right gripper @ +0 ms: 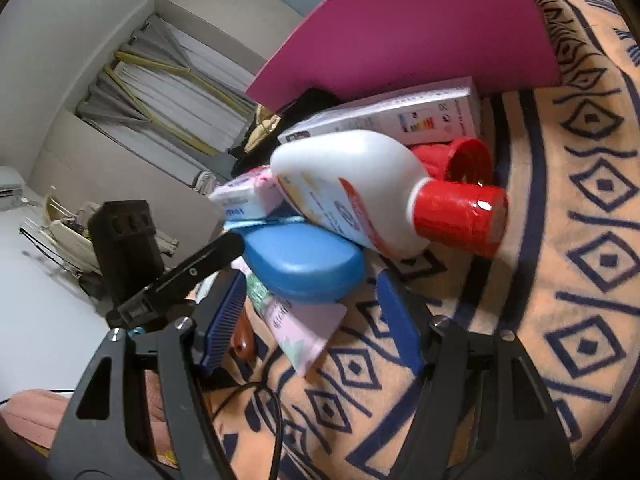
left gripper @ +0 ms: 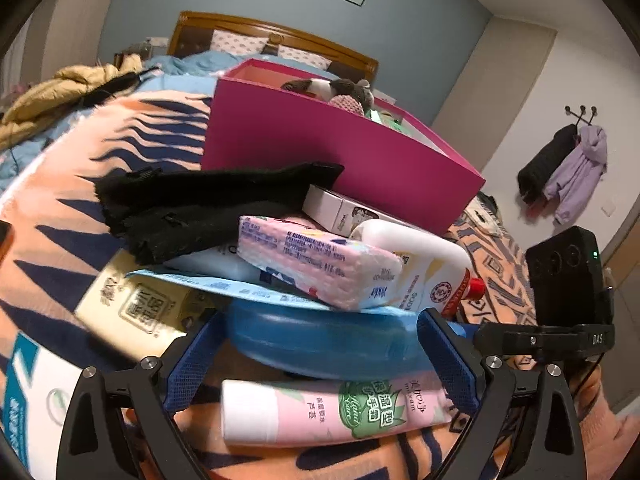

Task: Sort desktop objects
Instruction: 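Move both grippers back down toward the pile of toiletries on the bed, then close both grippers on the blue plastic case from its two ends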

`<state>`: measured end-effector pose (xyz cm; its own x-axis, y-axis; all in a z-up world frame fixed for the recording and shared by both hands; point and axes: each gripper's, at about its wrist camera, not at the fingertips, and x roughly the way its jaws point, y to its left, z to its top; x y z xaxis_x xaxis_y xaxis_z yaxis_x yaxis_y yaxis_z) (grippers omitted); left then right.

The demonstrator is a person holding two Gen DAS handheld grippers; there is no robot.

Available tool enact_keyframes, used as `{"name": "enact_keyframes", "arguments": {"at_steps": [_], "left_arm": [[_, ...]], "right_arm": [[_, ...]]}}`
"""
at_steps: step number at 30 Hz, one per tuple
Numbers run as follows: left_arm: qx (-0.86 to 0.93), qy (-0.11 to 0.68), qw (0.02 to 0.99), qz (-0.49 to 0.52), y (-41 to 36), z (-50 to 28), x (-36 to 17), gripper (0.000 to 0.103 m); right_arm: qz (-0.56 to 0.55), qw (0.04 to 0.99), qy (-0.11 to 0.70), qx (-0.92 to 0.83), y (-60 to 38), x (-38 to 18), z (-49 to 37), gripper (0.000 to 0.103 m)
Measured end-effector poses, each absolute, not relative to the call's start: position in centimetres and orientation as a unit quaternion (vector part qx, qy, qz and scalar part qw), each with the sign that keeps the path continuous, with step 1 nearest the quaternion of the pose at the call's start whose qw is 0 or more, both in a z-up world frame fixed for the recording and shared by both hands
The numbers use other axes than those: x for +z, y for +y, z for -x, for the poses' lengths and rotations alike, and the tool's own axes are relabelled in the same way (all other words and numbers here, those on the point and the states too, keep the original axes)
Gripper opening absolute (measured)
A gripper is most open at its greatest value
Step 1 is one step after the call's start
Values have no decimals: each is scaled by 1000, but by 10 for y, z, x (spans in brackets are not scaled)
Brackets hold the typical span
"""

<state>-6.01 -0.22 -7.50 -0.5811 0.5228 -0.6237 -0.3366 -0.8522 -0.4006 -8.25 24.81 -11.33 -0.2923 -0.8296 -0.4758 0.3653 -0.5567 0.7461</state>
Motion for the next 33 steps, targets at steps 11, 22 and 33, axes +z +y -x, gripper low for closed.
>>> {"name": "enact_keyframes", "arguments": {"at_steps": [11, 22, 33], "left_arm": [[874, -127, 264, 389, -1, 46, -74, 100], [863, -107, 305, 389, 12, 13, -74, 100], [846, -156, 308, 407, -4, 30, -79, 100]], "right_arm": [[-444, 390, -245, -768, 240, -110, 85, 69], [-429, 382, -198, -794, 241, -100, 72, 69], [-446, 376, -241, -775, 244, -111, 73, 69]]}}
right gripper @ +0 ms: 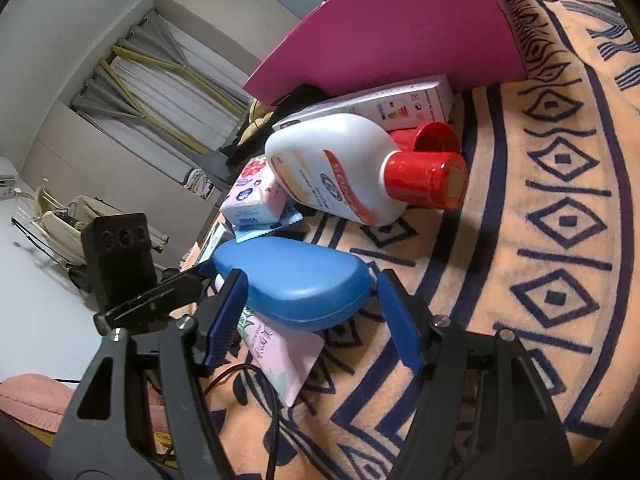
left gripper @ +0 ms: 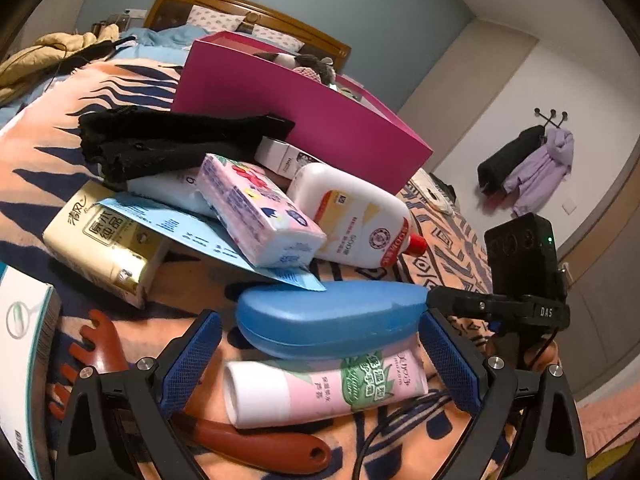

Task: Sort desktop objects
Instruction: 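Close both grippers on the blue plastic case from its two ends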

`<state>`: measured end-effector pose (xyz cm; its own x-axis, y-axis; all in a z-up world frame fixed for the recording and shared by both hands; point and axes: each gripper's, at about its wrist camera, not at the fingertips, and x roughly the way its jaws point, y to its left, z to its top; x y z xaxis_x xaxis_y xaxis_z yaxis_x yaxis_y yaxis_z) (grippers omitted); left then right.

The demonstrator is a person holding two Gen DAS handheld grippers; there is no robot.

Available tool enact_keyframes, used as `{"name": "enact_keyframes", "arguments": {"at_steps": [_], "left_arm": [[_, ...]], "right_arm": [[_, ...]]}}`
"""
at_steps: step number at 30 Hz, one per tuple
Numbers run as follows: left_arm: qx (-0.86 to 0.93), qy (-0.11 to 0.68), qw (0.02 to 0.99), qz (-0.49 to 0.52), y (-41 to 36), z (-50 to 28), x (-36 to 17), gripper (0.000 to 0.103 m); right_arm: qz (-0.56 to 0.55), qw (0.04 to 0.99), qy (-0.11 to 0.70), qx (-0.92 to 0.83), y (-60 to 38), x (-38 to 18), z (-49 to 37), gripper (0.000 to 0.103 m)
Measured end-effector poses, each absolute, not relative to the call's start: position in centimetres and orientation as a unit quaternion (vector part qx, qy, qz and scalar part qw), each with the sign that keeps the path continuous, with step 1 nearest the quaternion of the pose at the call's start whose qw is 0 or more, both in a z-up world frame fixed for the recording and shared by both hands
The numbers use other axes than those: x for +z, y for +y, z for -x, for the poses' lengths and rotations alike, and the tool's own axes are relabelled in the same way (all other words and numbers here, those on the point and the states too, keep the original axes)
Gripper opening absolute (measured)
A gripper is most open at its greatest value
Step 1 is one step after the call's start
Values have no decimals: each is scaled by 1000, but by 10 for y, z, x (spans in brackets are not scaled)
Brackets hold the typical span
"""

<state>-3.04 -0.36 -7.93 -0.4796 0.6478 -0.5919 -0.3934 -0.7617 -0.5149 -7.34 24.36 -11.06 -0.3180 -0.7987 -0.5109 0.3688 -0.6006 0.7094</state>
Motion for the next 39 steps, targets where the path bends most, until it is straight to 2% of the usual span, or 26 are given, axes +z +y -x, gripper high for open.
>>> {"name": "enact_keyframes", "arguments": {"at_steps": [7, 19, 23, 28, 36, 39], "left_arm": [[840, -173, 302, 416, 2, 34, -81, 103], [847, -172, 290, 411, 13, 34, -84, 101], [850, -183, 277, 408, 8, 32, -84, 92], [853, -196, 264, 406, -1, 30, -86, 72], [853, -200, 269, 399, -2, 24, -81, 69], [854, -194, 284, 391, 5, 20, -73, 69]], "right_arm": [[-453, 381, -263, -762, 253, -117, 70, 69], [-449, 374, -266, -767, 256, -119, 70, 69], [-446, 370, -259, -773, 257, -120, 69, 65], [-440, 369, -261, -776, 260, -120, 66, 64], [-428, 365, -253, -787, 260, -115, 60, 62], [-418, 371, -249, -791, 260, -109, 56, 57]]}}
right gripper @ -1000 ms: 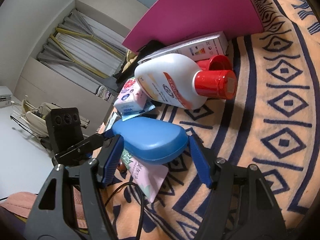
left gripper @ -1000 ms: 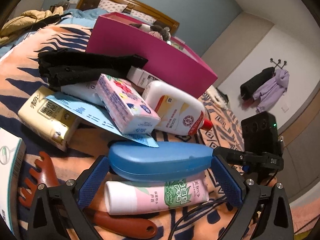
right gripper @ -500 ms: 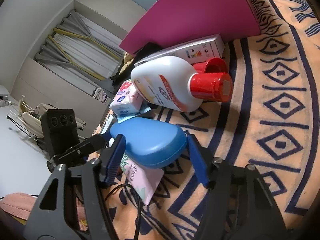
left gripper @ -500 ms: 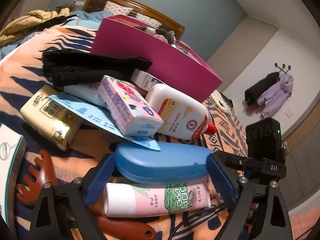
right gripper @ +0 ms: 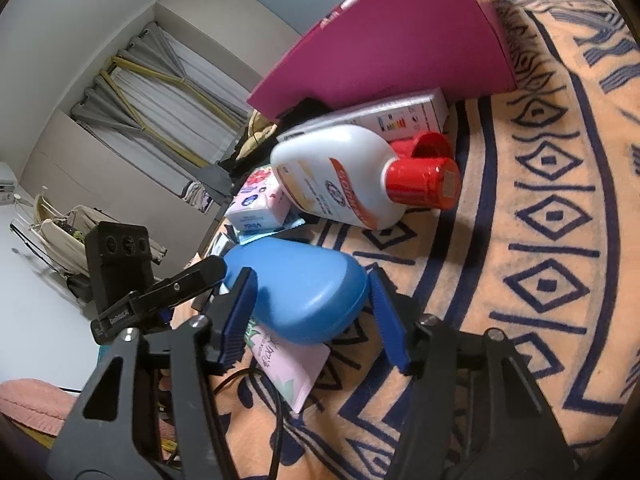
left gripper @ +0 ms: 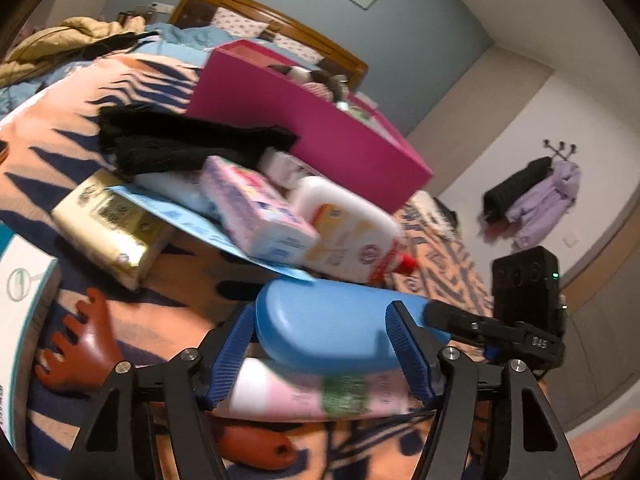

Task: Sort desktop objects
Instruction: 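Close both grippers on the blue plastic case from its two ends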

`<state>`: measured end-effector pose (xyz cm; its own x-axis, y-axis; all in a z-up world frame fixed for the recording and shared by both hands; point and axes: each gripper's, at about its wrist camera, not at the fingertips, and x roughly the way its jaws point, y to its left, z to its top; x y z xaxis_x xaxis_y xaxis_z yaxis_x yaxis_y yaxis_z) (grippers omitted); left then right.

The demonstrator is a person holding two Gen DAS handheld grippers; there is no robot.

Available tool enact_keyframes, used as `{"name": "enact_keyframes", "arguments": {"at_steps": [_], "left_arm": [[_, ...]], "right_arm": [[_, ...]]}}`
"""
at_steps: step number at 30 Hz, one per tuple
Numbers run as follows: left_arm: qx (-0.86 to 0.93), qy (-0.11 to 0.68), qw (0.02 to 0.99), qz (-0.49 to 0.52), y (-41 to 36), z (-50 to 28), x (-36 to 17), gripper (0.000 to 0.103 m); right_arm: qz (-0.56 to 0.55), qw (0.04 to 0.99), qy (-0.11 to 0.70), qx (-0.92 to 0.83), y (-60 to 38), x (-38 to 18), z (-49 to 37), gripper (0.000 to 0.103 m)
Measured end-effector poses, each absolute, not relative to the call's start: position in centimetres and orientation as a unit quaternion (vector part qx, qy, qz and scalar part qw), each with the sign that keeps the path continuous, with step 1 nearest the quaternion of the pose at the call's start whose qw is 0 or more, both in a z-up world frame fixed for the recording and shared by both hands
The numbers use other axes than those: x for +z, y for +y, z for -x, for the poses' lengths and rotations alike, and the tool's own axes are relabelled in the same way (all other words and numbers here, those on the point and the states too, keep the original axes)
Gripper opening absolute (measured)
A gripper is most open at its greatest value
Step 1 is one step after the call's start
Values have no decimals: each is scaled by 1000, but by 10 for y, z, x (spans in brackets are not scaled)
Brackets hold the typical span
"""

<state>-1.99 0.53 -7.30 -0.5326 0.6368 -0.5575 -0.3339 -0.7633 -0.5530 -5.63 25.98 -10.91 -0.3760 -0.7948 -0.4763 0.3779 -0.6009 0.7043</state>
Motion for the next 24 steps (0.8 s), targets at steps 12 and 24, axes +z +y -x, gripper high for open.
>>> {"name": "enact_keyframes", "arguments": {"at_steps": [12, 24], "left_arm": [[840, -172, 321, 402, 22, 15, -72, 69], [834, -149, 329, 416, 37, 26, -72, 77]], "right_arm": [[-422, 380, -250, -784, 264, -113, 45, 57], [-432, 375, -261, -778, 281, -122, 32, 65]]}}
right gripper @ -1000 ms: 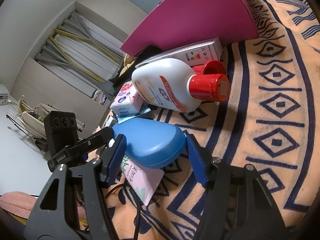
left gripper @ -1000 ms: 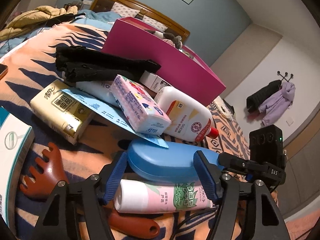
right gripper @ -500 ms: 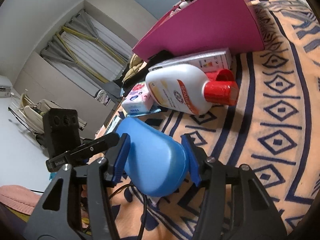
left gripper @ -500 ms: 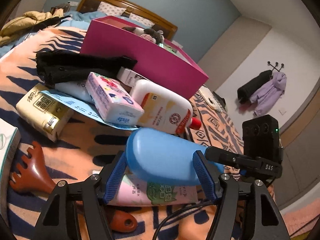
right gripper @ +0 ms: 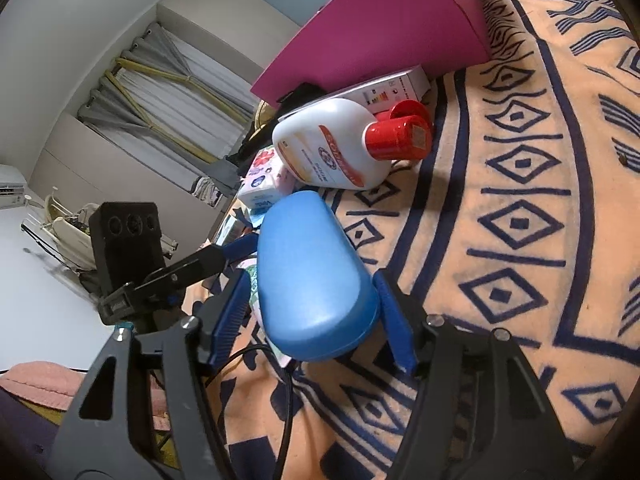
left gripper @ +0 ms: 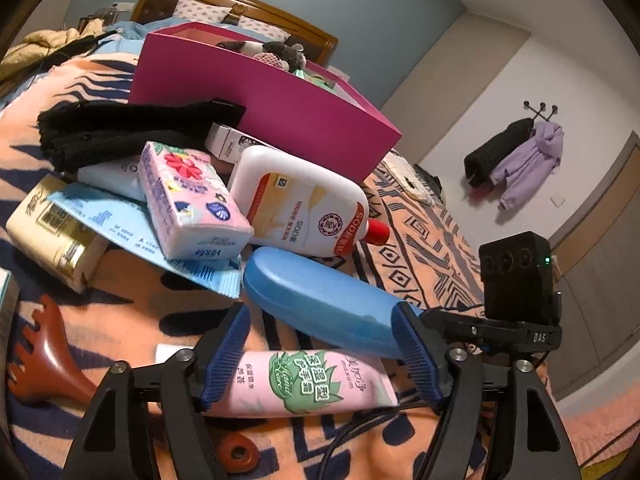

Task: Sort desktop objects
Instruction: 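Close both grippers on the blue plastic case from its two ends, then lift the blue plastic case off the pile with both grippers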

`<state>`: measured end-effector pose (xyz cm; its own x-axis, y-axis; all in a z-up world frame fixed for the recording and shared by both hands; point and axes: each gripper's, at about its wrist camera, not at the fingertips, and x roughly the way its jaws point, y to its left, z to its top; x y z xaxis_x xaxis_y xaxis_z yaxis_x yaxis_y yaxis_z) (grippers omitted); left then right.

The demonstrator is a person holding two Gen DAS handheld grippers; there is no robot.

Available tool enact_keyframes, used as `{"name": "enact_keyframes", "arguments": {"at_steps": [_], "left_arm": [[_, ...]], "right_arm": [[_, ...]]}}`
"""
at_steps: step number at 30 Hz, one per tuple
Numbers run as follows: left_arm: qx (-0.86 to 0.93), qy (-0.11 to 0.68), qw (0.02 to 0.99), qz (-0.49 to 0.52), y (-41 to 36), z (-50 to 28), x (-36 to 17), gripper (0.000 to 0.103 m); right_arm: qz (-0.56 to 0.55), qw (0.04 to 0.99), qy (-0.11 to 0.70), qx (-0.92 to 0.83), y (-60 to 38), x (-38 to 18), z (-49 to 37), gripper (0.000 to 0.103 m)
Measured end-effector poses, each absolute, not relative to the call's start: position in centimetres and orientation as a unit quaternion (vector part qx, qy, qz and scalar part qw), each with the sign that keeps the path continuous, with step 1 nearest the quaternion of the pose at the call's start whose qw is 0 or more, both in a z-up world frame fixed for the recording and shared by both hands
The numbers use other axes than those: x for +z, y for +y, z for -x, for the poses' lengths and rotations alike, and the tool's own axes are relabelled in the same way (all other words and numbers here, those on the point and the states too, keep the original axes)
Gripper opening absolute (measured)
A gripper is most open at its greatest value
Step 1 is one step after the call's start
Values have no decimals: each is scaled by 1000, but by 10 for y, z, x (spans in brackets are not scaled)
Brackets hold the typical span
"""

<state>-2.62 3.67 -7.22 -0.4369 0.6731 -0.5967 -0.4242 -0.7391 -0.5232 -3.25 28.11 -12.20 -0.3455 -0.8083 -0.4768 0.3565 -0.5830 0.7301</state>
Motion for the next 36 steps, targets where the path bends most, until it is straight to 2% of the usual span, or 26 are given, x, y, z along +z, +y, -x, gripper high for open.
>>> {"name": "enact_keyframes", "arguments": {"at_steps": [4, 7, 10, 13, 17, 30, 36], "left_arm": [[839, -129, 319, 422, 41, 34, -72, 79], [836, -128, 316, 430, 41, 42, -75, 83], [829, -130, 314, 444, 45, 50, -81, 83], [823, -132, 317, 452, 50, 55, -84, 83], [820, -138, 327, 449, 54, 55, -85, 83], [802, -181, 351, 449, 51, 52, -87, 79], [798, -194, 339, 459, 49, 57, -93, 79]], "right_arm": [[-434, 370, -251, -782, 283, -119, 28, 66], [-432, 367, -231, -791, 282, -115, 22, 73], [-435, 361, -197, -801, 277, -114, 16, 75], [-431, 356, -154, -814, 270, -111, 10, 75], [-429, 335, -104, -832, 268, -108, 9, 66], [-412, 327, -197, -827, 298, -117, 29, 66], [-412, 325, -202, -827, 300, -115, 30, 66]]}}
